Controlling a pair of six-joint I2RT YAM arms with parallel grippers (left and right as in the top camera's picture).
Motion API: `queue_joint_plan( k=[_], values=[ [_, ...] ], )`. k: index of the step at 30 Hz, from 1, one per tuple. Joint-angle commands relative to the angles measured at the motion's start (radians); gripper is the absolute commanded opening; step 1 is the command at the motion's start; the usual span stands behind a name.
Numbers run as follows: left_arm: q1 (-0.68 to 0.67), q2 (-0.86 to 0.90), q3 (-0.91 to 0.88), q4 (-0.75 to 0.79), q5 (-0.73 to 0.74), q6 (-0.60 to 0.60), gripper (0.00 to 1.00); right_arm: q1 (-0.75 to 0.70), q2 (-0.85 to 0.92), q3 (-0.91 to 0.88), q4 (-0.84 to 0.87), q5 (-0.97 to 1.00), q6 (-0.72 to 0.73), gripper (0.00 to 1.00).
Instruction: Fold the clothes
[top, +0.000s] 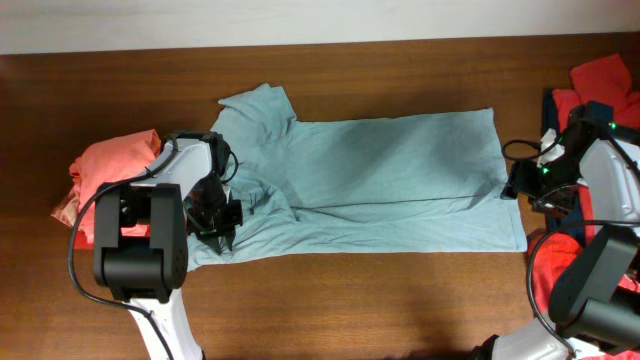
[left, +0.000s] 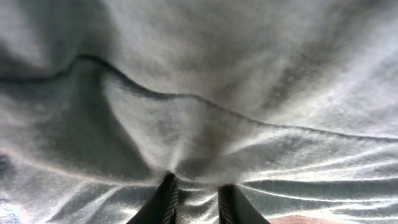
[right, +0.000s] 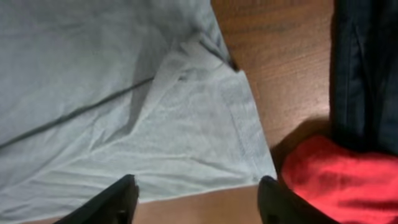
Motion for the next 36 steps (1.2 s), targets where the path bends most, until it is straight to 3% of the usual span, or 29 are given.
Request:
queue_joint_plan(
  k=[1, 15, 27, 36],
  values=[
    [0.005, 0.05, 0.011, 0.071, -0.065, -0.003, 0.22, 0.038, 0.024, 0.005, 0.017, -0.017, -0.009, 0.6],
    [0.005, 0.05, 0.011, 0.071, -0.065, -0.003, 0.23, 0.13, 0.158, 0.005, 0.058, 0.036, 0.055, 0.59],
    [0.005, 0.05, 0.011, 0.071, -0.065, -0.003, 0.23, 0.13, 0.19, 0.004, 0.088, 0.033, 0.12, 0.38],
    [0.005, 0.05, 0.011, 0.071, -0.065, -0.003, 0.22, 0.13, 0.192, -0.027, 0.117, 0.033, 0.127, 0.36]
  ],
)
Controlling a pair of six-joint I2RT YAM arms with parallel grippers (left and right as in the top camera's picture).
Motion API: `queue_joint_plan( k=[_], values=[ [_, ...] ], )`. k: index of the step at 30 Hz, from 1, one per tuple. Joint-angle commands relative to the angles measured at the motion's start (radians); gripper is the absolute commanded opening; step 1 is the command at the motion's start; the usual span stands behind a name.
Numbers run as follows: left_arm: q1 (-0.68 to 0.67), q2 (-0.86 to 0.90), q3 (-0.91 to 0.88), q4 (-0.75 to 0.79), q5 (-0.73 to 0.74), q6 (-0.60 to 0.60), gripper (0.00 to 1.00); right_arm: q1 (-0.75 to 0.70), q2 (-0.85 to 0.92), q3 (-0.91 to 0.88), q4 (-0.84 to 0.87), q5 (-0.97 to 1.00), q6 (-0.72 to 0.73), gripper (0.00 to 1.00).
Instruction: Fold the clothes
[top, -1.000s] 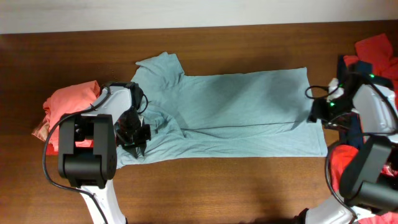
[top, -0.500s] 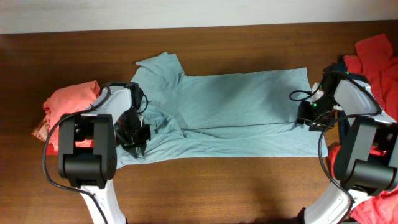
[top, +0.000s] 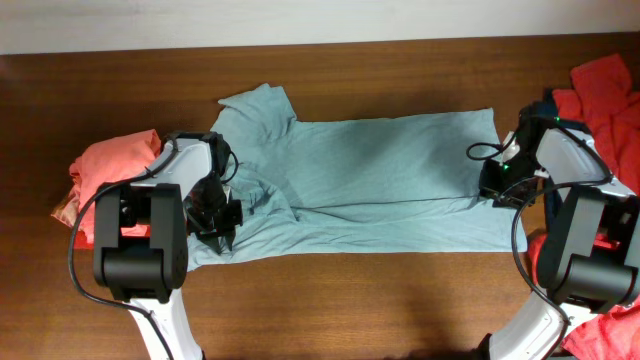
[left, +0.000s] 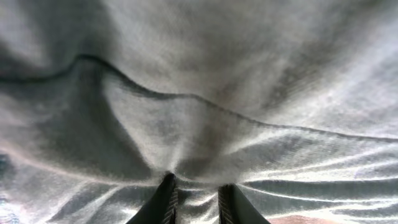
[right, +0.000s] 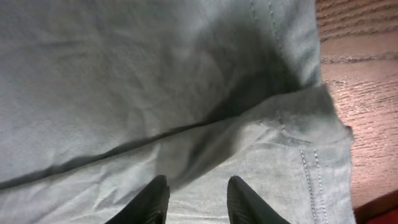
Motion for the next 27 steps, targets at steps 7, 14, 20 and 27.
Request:
queue_joint_plan(
  k=[7, 14, 20, 27],
  values=[
    [0.005, 0.05, 0.011, 0.071, -0.063, -0.003, 0.22, 0.001, 0.017, -0.023, 0.019, 0.013, 0.02, 0.18],
    [0.005, 0.05, 0.011, 0.071, -0.063, -0.003, 0.23, 0.001, 0.017, -0.023, 0.056, 0.012, 0.081, 0.04],
    [0.005, 0.05, 0.011, 0.071, -0.063, -0.003, 0.23, 0.001, 0.017, -0.023, 0.197, -0.016, 0.18, 0.04],
    [0.005, 0.05, 0.011, 0.071, -0.063, -0.003, 0.23, 0.001, 0.017, -0.023, 0.298, -0.074, 0.18, 0.32]
  ],
)
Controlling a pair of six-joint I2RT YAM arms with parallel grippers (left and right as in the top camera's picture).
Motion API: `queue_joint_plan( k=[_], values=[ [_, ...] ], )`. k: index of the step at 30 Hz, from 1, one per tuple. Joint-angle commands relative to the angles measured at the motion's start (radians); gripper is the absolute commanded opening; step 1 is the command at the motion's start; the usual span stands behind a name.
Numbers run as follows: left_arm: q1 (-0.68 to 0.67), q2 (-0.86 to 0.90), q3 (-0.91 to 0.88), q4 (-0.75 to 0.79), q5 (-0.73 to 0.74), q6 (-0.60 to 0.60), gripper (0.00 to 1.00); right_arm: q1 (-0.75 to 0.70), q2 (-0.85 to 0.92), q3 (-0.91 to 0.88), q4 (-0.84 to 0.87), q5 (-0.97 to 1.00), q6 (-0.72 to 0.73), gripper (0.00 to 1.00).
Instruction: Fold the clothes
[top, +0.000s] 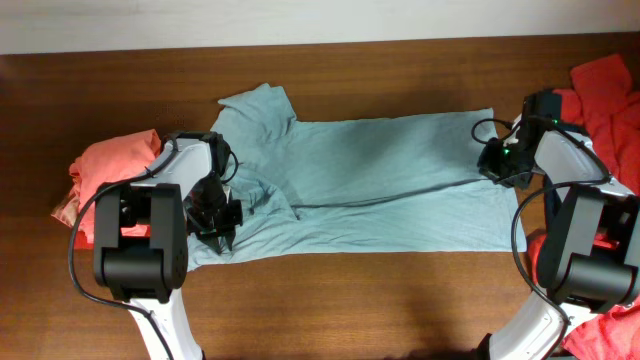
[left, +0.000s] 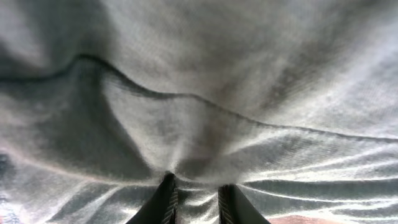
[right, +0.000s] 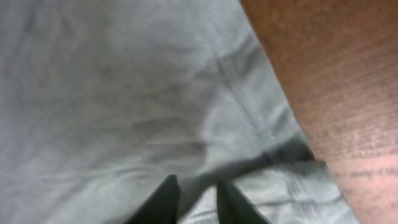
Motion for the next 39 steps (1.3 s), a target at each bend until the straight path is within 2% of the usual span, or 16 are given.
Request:
queue_joint_plan(
  k=[1, 4, 7, 9, 14, 19, 23, 26, 29, 33, 35, 39],
  values=[
    [0.005, 0.05, 0.011, 0.071, -0.063, -0.003, 0.23, 0.001, 0.016, -0.005, 0.006, -0.027, 0.011, 0.33],
    [0.005, 0.05, 0.011, 0.071, -0.063, -0.003, 0.23, -0.001, 0.016, -0.005, -0.008, -0.027, -0.004, 0.33],
    [0.005, 0.05, 0.012, 0.071, -0.063, -0.003, 0.19, 0.0, 0.01, 0.008, -0.06, -0.084, -0.103, 0.25],
    [0.005, 0.049, 0.025, 0.067, -0.058, -0.003, 0.15, 0.0, -0.007, 0.024, -0.112, -0.09, -0.153, 0.24],
    [0.004, -0.003, 0.096, 0.064, 0.008, -0.003, 0.15, 0.0, -0.074, 0.029, -0.159, -0.067, -0.187, 0.25],
    [-0.022, -0.09, 0.176, 0.071, 0.031, -0.003, 0.2, 0.0, -0.1, 0.027, -0.219, -0.008, -0.212, 0.25],
    [-0.068, -0.113, 0.185, 0.055, 0.03, -0.002, 0.32, 0.0, -0.095, -0.01, -0.234, 0.001, -0.238, 0.25],
    [-0.099, -0.113, 0.185, 0.021, 0.029, -0.002, 0.32, 0.0, -0.095, -0.04, -0.232, 0.03, -0.24, 0.25],
    [-0.123, -0.113, 0.185, -0.016, -0.004, -0.003, 0.32, 0.0, -0.095, -0.066, -0.219, 0.031, -0.239, 0.25],
    [-0.133, -0.113, 0.182, -0.067, -0.125, -0.02, 0.32, 0.0, -0.094, -0.076, -0.215, 0.031, -0.239, 0.25],
    [-0.13, -0.113, 0.165, -0.064, -0.183, -0.06, 0.32, 0.0, -0.094, -0.076, -0.216, 0.031, -0.239, 0.25],
    [-0.122, -0.112, 0.099, -0.004, -0.182, -0.071, 0.32, 0.0, -0.094, -0.076, -0.216, 0.031, -0.239, 0.25]
  ],
)
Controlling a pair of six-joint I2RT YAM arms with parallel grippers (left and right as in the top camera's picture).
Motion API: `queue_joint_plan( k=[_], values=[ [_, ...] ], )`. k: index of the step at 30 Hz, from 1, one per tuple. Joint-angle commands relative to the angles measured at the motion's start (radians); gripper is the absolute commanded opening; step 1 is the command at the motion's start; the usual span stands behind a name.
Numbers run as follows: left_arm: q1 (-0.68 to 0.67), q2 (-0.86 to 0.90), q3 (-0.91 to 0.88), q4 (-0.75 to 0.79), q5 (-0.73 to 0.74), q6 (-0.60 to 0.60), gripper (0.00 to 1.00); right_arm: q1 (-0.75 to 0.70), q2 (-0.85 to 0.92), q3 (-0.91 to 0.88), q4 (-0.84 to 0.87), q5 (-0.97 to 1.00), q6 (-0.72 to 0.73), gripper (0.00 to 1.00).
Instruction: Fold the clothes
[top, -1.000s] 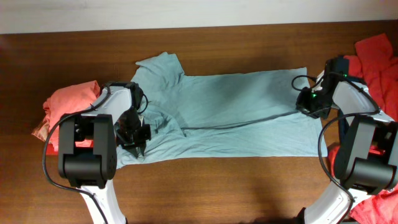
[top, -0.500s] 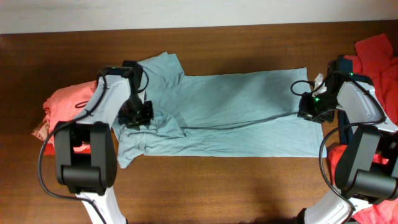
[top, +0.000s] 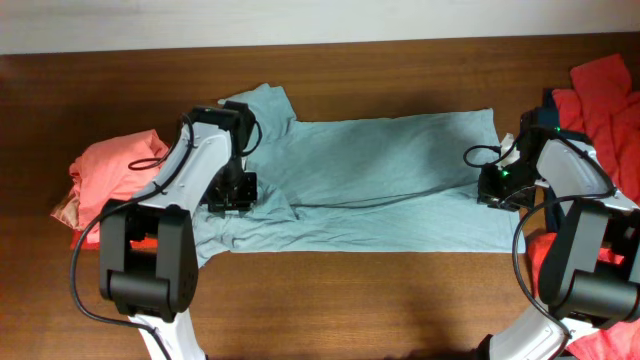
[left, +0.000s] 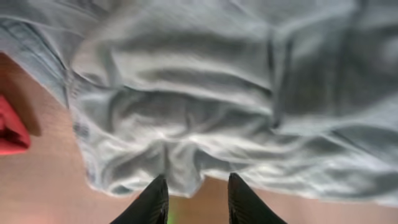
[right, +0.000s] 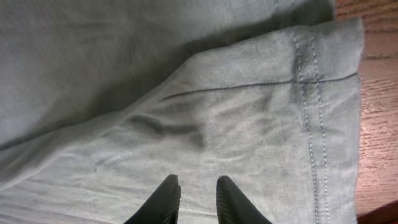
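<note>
A light blue T-shirt (top: 380, 150) lies spread across the brown table (top: 330, 300), its front half doubled over along a long crease. My left gripper (top: 232, 192) is at the shirt's bunched left end, near the sleeve. In the left wrist view it (left: 198, 194) stands open, with the crumpled hem (left: 180, 168) just ahead of the fingertips and bare wood under them. My right gripper (top: 497, 190) is at the shirt's right hem. In the right wrist view it (right: 194, 198) has its fingers close together, down on the cloth (right: 205, 124) beside the stitched hem.
A salmon garment (top: 105, 165) lies crumpled at the left edge, next to the left arm. Red clothes (top: 605, 75) and a dark garment (top: 552, 108) are heaped at the right edge, and more red cloth (top: 600, 335) lies at the front right.
My left gripper let go of the bunched cloth and now stands open, further back at the shirt's left end. My right gripper moved from the back right hem towards the front, and the crease moved with it.
My left gripper stayed shut on the bunched left end through all earlier moments and is now open. My right gripper was open off the shirt's right corner, then narrowed on the right hem, then sat further back, and is now nearer the front.
</note>
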Motion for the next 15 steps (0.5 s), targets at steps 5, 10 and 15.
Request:
queue_joint_plan(
  k=[5, 10, 15],
  values=[
    [0.01, -0.013, -0.203, 0.136, -0.051, -0.035, 0.32, 0.0, -0.014, -0.005, 0.003, 0.017, -0.011, 0.25],
    [0.012, -0.013, -0.304, 0.16, -0.05, -0.062, 0.32, 0.0, -0.014, -0.005, 0.002, 0.017, -0.011, 0.25],
    [0.013, -0.013, -0.321, 0.018, -0.043, -0.091, 0.31, 0.0, -0.014, -0.005, 0.0, 0.017, -0.011, 0.25]
  ],
)
